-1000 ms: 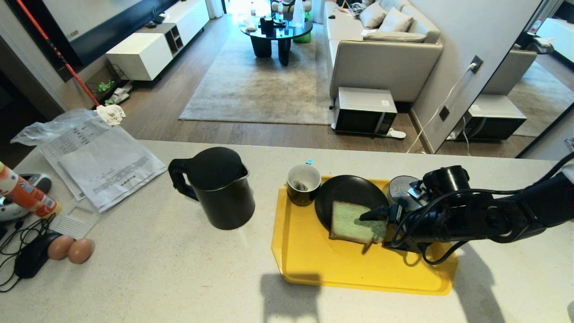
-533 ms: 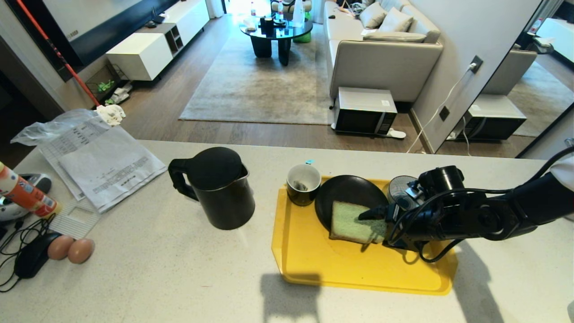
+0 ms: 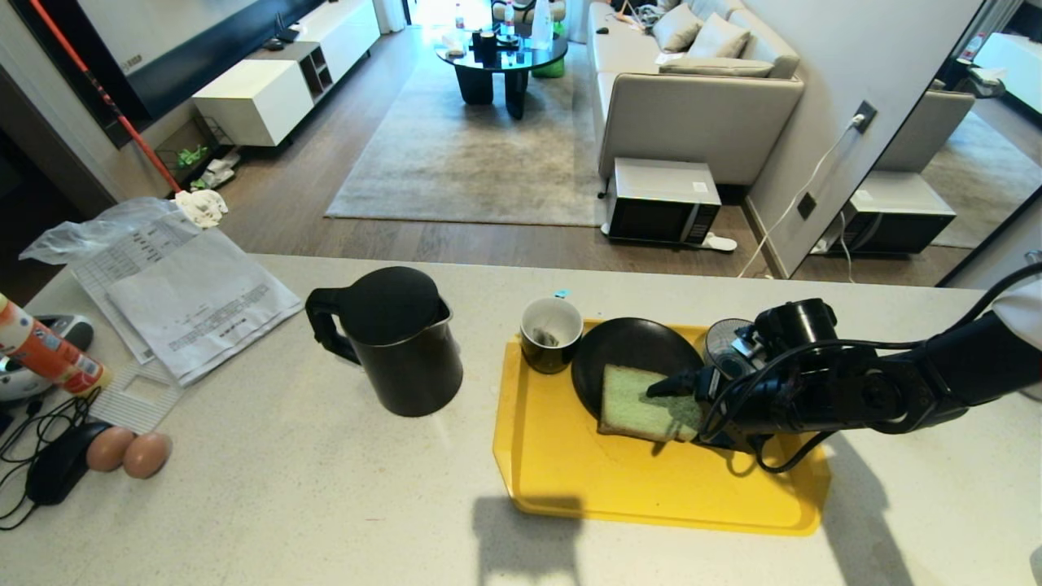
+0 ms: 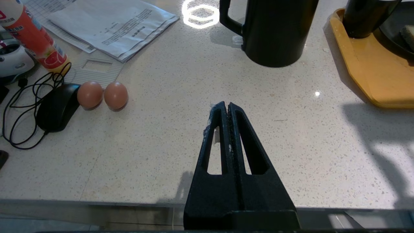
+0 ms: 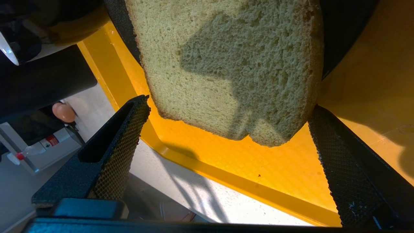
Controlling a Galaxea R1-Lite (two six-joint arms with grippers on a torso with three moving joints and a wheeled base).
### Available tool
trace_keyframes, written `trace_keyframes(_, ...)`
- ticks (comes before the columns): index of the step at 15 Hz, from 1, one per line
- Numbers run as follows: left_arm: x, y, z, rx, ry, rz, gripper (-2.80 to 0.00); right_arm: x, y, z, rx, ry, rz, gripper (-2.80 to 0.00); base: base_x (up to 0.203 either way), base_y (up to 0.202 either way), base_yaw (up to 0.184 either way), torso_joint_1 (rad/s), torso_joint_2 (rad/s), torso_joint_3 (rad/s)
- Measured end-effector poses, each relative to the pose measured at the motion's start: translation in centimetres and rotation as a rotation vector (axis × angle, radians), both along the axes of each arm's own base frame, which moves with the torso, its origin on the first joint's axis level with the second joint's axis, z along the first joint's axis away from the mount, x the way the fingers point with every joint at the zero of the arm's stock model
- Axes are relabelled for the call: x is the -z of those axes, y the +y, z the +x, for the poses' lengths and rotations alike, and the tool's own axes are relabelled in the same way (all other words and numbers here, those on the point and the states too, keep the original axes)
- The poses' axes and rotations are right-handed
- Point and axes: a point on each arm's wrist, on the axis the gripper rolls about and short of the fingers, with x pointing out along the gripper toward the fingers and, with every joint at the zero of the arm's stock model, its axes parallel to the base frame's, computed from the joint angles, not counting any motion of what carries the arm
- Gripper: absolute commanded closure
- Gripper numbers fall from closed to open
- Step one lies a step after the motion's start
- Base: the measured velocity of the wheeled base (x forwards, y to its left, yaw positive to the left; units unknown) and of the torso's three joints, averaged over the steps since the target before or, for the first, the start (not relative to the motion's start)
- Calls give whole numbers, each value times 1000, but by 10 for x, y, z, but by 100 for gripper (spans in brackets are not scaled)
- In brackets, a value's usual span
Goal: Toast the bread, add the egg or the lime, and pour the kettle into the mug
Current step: Pick up the bread slice
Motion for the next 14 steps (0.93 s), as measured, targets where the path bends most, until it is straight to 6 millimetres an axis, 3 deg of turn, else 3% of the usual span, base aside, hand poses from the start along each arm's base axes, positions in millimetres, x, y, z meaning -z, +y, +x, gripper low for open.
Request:
trace_keyframes(2, 0, 0, 0, 0, 0, -1, 0, 0, 0, 0, 1, 1, -1, -280, 0, 0, 0, 0, 0, 0)
trace_keyframes(3, 0, 0, 0, 0, 0, 0, 0, 1, 0, 0, 4, 2, -4, 0, 0, 0, 0, 0, 0, 0)
trace_keyframes(14, 0, 0, 0, 0, 0, 0, 0, 5, 0, 2, 12, 11, -14, 0, 0, 0, 0, 0, 0, 0)
